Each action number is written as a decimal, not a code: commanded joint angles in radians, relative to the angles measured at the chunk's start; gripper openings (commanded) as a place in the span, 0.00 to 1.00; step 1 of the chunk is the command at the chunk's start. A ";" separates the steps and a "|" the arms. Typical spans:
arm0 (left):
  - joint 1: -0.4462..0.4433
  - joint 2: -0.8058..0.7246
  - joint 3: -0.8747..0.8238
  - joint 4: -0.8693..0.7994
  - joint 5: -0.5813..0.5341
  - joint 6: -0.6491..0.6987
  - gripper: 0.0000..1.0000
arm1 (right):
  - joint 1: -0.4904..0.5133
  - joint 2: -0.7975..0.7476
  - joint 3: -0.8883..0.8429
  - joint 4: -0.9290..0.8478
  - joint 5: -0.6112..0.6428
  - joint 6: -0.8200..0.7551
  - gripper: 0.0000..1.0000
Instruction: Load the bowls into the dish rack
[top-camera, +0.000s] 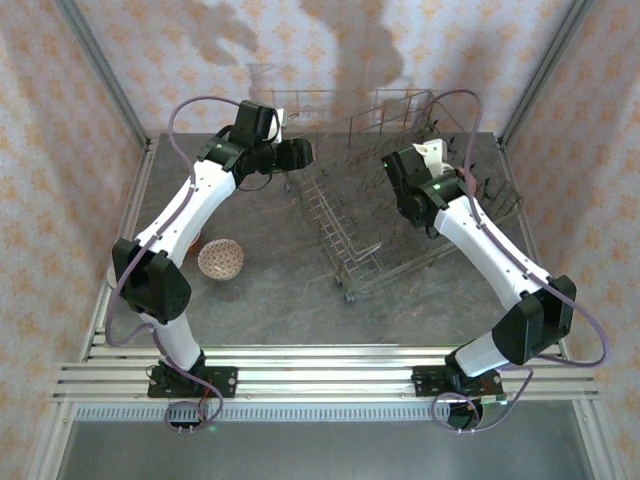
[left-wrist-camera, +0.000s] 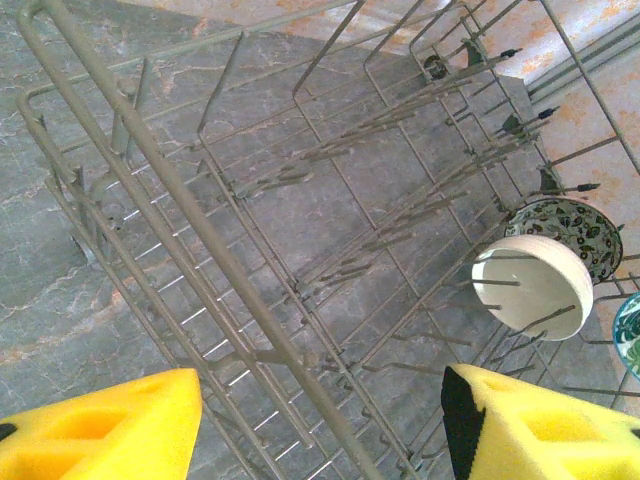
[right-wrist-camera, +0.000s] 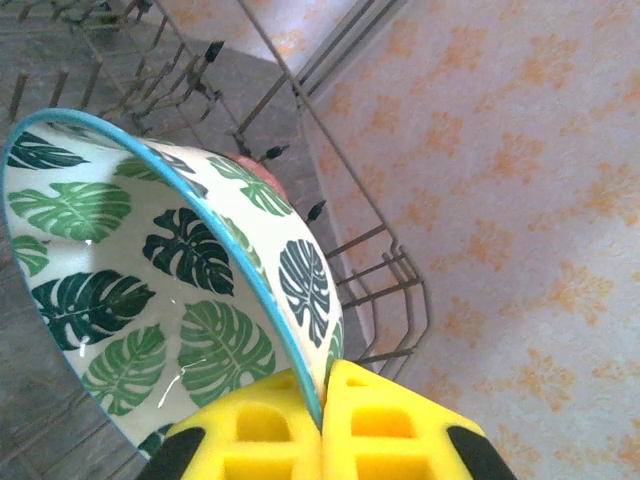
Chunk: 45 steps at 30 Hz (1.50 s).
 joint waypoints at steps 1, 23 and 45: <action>0.001 0.002 0.016 -0.012 0.006 -0.009 0.66 | 0.022 -0.006 -0.025 0.120 0.142 -0.057 0.00; 0.046 -0.078 -0.122 0.083 0.072 0.027 0.66 | 0.106 0.147 -0.143 0.275 0.362 -0.123 0.00; 0.099 -0.135 -0.239 0.131 0.141 0.044 0.67 | 0.126 0.321 -0.104 0.229 0.474 -0.082 0.00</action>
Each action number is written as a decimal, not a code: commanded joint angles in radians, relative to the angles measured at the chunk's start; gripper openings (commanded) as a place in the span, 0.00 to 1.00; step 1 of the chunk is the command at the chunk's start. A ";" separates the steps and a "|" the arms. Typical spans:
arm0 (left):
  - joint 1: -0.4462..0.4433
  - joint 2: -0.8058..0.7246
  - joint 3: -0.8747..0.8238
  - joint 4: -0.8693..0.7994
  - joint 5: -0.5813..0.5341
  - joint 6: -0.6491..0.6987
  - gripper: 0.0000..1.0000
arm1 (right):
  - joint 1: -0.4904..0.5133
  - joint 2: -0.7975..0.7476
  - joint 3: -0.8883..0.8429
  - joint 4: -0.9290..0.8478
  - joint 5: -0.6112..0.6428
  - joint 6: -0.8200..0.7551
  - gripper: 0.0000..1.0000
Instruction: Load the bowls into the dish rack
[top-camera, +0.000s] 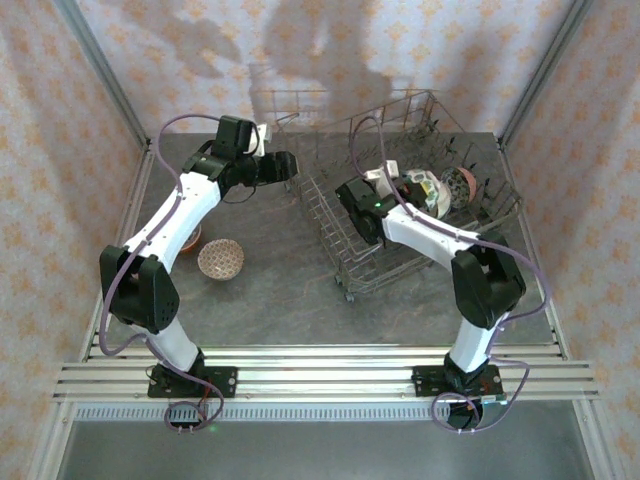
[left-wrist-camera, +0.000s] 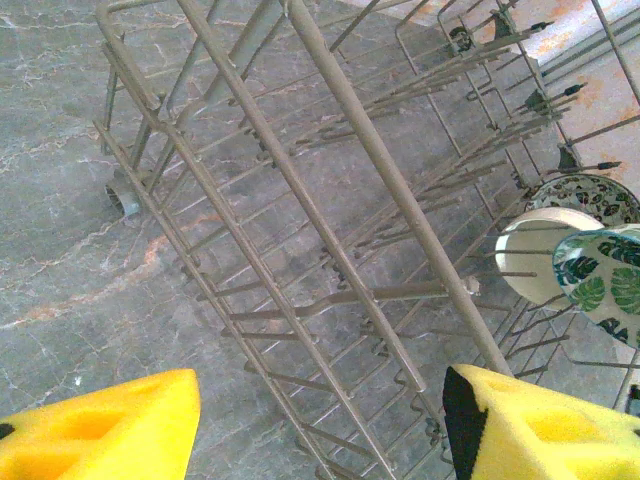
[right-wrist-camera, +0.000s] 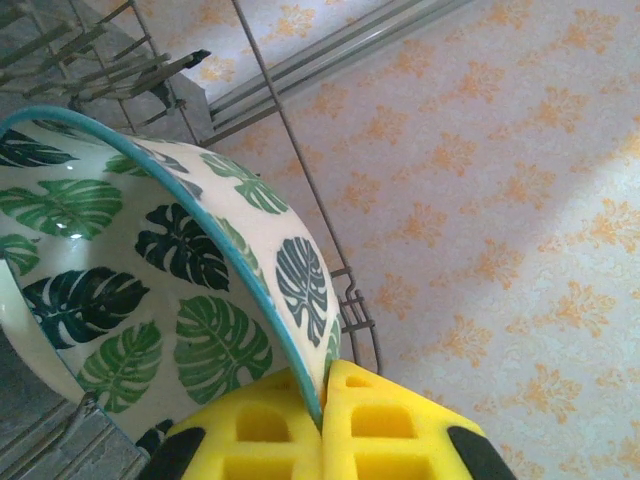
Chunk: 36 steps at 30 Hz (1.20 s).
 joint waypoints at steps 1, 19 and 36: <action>0.009 -0.043 -0.014 0.034 0.029 0.017 0.67 | 0.001 0.036 0.037 -0.071 0.053 0.066 0.00; 0.015 -0.025 0.018 0.014 0.055 0.023 0.67 | 0.021 0.218 0.265 -0.697 0.127 0.651 0.00; 0.009 0.010 0.056 -0.018 0.101 0.030 0.67 | 0.030 0.298 0.450 -1.177 0.156 1.149 0.00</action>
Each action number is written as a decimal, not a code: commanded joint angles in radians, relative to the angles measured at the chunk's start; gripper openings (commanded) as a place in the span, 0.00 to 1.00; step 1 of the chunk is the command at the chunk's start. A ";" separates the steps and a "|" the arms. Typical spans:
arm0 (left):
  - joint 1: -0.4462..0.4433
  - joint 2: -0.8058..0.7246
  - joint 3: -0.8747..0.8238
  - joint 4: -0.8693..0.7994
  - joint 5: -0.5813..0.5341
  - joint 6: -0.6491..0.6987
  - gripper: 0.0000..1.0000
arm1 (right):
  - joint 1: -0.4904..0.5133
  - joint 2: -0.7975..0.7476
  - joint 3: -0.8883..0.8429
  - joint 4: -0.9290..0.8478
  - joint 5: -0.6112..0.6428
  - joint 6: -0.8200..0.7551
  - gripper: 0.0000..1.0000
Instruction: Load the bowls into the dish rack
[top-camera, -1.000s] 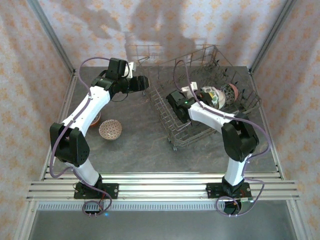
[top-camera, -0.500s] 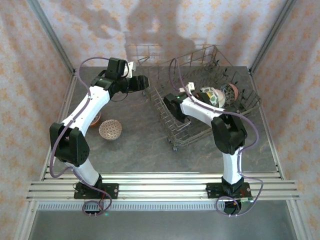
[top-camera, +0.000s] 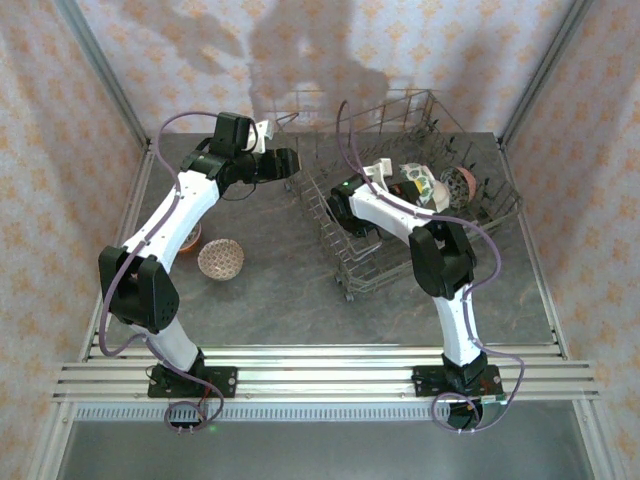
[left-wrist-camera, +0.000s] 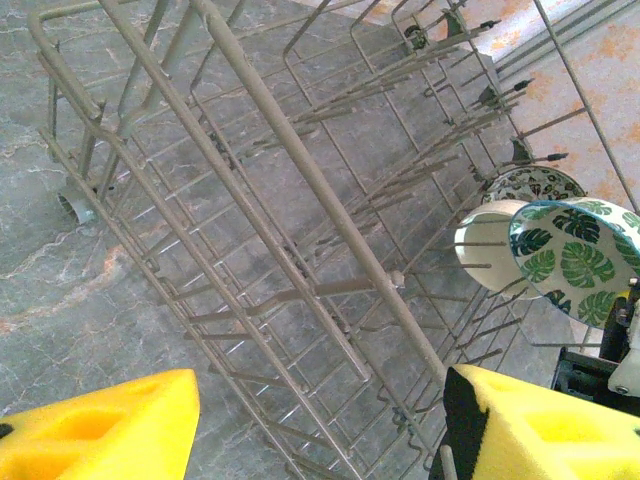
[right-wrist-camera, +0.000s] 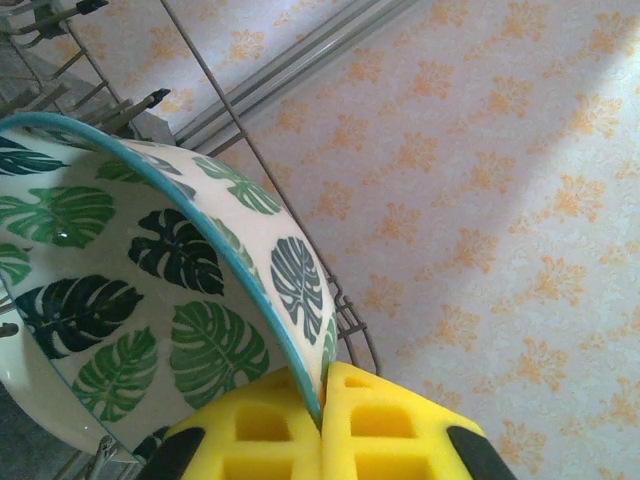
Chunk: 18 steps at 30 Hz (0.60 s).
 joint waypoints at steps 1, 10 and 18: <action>0.000 0.008 0.030 -0.024 0.025 0.028 0.67 | 0.006 -0.041 0.033 -0.145 0.051 0.075 0.00; -0.003 0.001 0.014 -0.034 0.028 0.032 0.67 | 0.004 -0.022 -0.036 -0.150 0.079 0.109 0.00; -0.008 -0.024 -0.010 -0.044 0.017 0.035 0.67 | -0.011 -0.004 -0.074 -0.149 0.075 0.180 0.00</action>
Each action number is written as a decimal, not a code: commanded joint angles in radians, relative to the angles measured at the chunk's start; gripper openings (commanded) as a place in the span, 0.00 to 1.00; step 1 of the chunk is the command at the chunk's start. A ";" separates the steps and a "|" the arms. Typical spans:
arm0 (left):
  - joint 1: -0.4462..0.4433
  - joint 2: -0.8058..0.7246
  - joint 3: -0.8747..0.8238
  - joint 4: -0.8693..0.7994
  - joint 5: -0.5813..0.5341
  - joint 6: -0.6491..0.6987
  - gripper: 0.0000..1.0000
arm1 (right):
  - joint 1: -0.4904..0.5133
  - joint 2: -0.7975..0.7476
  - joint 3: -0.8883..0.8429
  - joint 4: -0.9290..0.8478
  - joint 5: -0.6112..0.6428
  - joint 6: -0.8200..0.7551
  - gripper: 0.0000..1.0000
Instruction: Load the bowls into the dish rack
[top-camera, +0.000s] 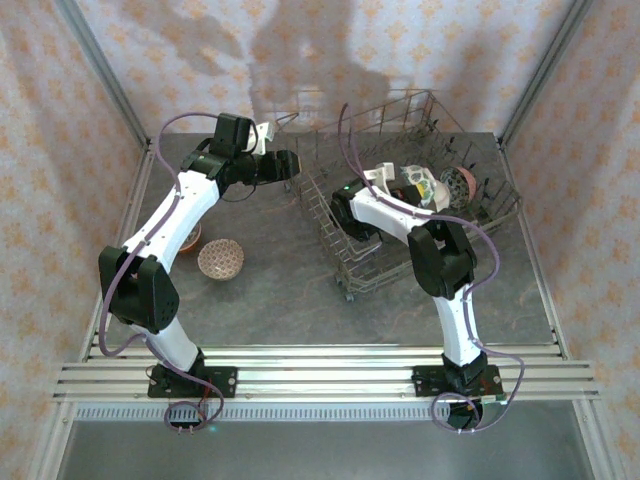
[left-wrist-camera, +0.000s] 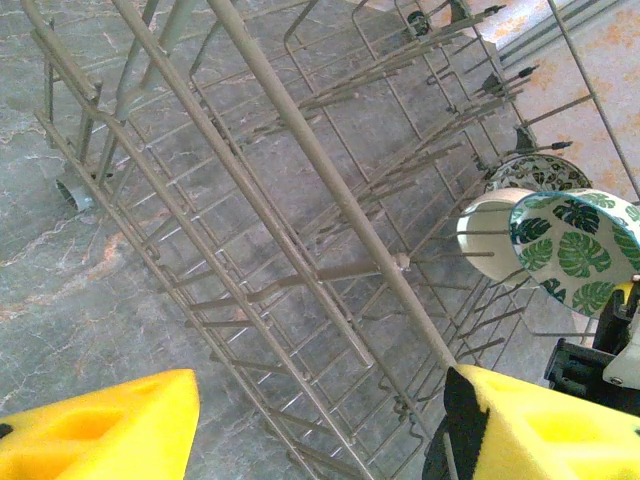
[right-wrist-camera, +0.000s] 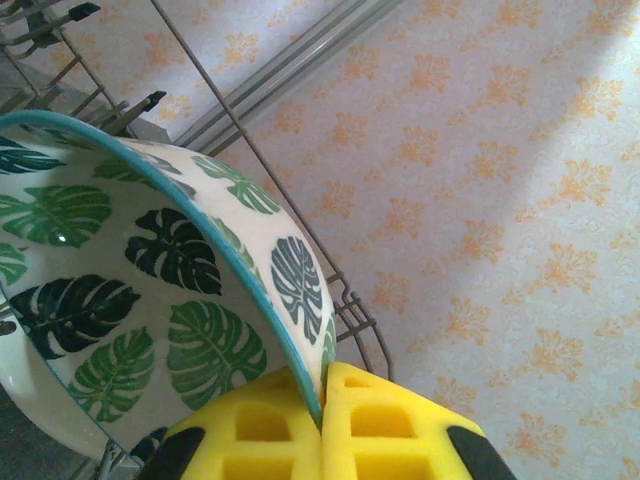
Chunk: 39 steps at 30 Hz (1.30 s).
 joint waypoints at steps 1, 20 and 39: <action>-0.008 -0.026 -0.011 -0.021 0.010 0.025 0.67 | -0.007 -0.002 -0.016 -0.145 0.055 0.072 0.00; -0.016 -0.058 -0.039 -0.030 0.001 0.031 0.67 | -0.006 0.030 -0.092 -0.146 0.107 0.084 0.00; -0.033 -0.053 -0.025 -0.041 -0.004 0.026 0.67 | -0.031 -0.032 -0.061 -0.145 0.254 -0.023 0.00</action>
